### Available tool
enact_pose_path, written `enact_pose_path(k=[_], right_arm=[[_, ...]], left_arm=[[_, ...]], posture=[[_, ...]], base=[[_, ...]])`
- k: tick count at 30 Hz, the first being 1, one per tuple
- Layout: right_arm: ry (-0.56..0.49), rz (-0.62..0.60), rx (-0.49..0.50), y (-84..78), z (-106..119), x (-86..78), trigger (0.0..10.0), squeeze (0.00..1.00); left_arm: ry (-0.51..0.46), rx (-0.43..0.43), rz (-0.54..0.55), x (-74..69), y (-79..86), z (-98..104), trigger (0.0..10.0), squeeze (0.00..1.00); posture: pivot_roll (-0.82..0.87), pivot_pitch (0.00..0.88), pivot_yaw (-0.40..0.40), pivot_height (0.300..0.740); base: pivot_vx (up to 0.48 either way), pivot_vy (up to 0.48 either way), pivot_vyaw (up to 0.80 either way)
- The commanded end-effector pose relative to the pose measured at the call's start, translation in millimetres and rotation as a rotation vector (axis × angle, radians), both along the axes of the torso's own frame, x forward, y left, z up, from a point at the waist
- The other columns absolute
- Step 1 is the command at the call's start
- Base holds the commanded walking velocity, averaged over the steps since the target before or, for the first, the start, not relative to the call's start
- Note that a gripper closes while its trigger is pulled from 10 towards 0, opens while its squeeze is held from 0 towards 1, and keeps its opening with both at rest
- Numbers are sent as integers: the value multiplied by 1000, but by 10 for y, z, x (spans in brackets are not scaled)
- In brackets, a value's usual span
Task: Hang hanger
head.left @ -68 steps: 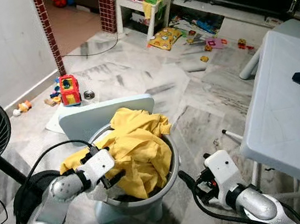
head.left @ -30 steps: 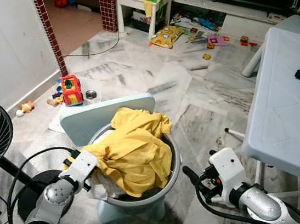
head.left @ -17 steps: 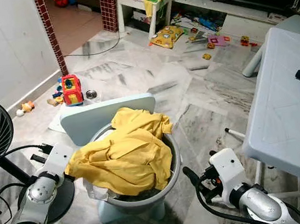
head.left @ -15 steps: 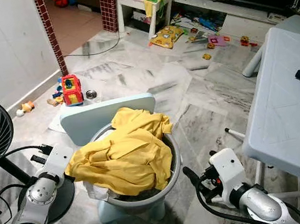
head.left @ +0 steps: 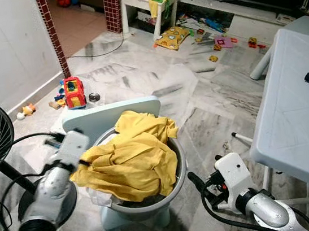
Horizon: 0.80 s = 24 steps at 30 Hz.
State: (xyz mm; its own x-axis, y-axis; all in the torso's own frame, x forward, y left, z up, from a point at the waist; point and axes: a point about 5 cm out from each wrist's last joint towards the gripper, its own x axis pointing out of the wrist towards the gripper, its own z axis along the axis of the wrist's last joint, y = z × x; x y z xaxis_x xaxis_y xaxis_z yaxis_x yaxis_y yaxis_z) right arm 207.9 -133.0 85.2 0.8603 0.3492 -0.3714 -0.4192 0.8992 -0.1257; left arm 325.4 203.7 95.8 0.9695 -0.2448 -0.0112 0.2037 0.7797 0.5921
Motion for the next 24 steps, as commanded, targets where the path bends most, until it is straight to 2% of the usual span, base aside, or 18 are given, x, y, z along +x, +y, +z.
enact_pose_path(k=[1,4,5,9,14,16,17,20,24], right_arm=[[5,4,-15,-16,-10,-11,10000,0],[2,4,-15,-18,-4,5,10000,0],[-1,4,-17,-21,2,18,10000,0],[-6,1,-18,-25,11,26,10000,0],[-4,-17,-24,-63,8,-11,10000,0],[-3,-19,-25,-64,5,-15,10000,0],[-2,-21,-25,-63,4,-20,10000,0],[-1,-21,-24,-58,1,-19,10000,0],[1,-11,-21,-36,-9,2,10000,0]], left_arm=[[2,-3,-72,15,-143,18,10000,1000],[43,-14,-126,38,-261,-16,10000,1000],[87,-15,-163,46,-348,-59,10000,1000],[131,-27,-192,48,-415,-97,10000,1000],[177,-39,-325,0,-615,-128,10000,1000],[184,-31,-348,-19,-638,-137,10000,1000],[205,-24,-385,-83,-678,-161,10000,1000],[243,-18,-412,-151,-693,-204,10000,1000],[307,-8,-388,-221,-627,-317,10000,1000]], posture=[[79,110,-133,740],[78,109,-133,740],[74,108,-131,740],[67,106,-127,740],[57,106,-116,740],[55,106,-113,740],[57,107,-113,740],[61,108,-114,740],[74,111,-124,740]], base=[[0,0,0],[0,0,0],[0,0,0],[0,0,0],[0,0,0],[0,0,0],[0,0,0],[0,0,0],[0,0,0]])
